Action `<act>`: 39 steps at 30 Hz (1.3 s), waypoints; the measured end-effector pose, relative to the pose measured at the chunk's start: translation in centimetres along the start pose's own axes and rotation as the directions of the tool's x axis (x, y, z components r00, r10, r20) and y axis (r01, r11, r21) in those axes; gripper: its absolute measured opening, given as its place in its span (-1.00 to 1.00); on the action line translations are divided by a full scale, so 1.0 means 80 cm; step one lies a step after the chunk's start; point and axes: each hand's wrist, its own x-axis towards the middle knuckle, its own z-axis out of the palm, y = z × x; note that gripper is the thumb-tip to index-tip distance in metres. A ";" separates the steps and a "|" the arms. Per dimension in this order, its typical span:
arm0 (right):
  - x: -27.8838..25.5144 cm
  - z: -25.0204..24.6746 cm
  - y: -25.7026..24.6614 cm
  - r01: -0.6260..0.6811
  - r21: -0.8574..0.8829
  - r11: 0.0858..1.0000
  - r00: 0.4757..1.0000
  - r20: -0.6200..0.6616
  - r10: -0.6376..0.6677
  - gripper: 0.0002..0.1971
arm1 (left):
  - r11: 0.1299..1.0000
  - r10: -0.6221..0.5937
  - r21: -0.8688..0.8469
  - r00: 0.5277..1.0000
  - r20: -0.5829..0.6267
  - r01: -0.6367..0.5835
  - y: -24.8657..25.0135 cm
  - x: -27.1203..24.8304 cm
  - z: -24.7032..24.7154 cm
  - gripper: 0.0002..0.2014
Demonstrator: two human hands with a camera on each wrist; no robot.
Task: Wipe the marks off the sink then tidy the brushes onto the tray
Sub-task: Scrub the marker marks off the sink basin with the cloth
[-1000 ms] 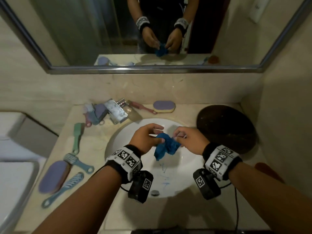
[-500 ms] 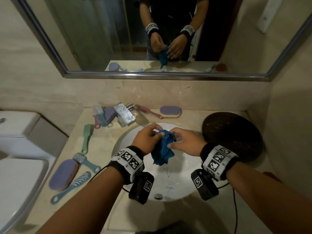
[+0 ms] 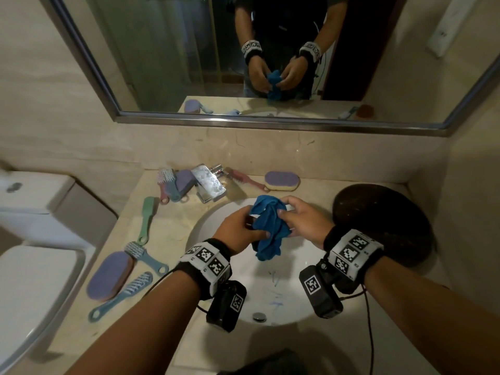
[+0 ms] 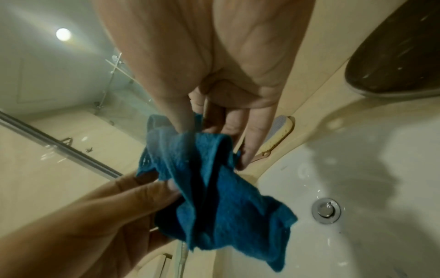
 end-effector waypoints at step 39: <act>0.018 -0.018 0.002 0.118 -0.118 0.986 0.984 -0.120 -0.132 -0.80 | 0.921 -0.001 0.387 0.995 -0.104 0.041 0.001 -0.002 -0.010 -0.80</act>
